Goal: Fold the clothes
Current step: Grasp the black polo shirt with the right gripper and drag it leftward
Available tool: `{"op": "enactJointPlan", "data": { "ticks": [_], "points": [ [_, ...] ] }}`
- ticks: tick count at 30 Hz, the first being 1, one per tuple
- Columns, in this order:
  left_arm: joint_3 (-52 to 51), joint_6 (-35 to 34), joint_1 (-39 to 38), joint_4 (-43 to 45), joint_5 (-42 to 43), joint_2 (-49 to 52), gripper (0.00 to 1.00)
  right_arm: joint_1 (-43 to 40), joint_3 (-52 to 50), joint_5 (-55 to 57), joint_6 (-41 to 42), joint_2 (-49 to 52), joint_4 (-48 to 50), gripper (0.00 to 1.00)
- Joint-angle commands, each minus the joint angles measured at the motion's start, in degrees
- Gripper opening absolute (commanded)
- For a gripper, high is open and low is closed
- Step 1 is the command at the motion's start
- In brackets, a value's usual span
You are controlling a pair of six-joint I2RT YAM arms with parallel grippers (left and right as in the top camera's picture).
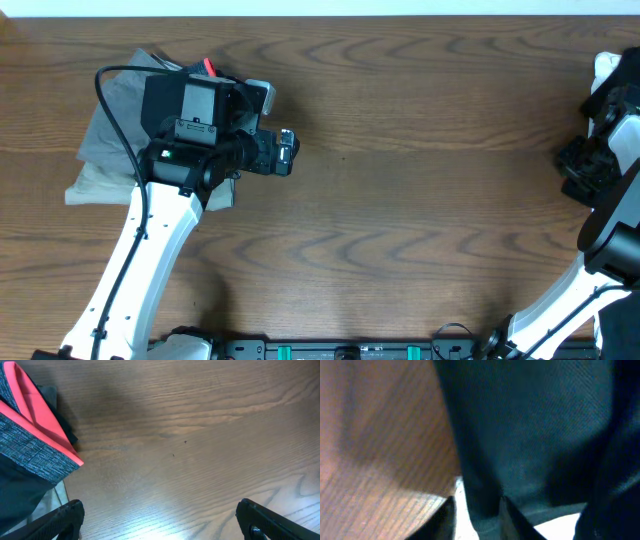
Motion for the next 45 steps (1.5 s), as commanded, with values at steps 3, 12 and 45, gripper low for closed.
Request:
{"op": "enactJointPlan", "data": {
  "ticks": [3, 12, 45],
  "points": [
    [1.1, 0.4, -0.1, 0.2, -0.5, 0.1, 0.98, 0.6, -0.2, 1.8, 2.1, 0.7, -0.7, 0.01],
    [1.1, 0.6, -0.1, 0.2, -2.3, 0.1, 0.98, 1.4, -0.2, -2.3, -2.8, -5.9, -2.1, 0.01],
    [1.1, 0.5, 0.0, -0.7, -5.0, 0.1, 0.98, 19.9, -0.2, 4.6, -0.9, -22.0, 2.5, 0.60]
  ]
}}
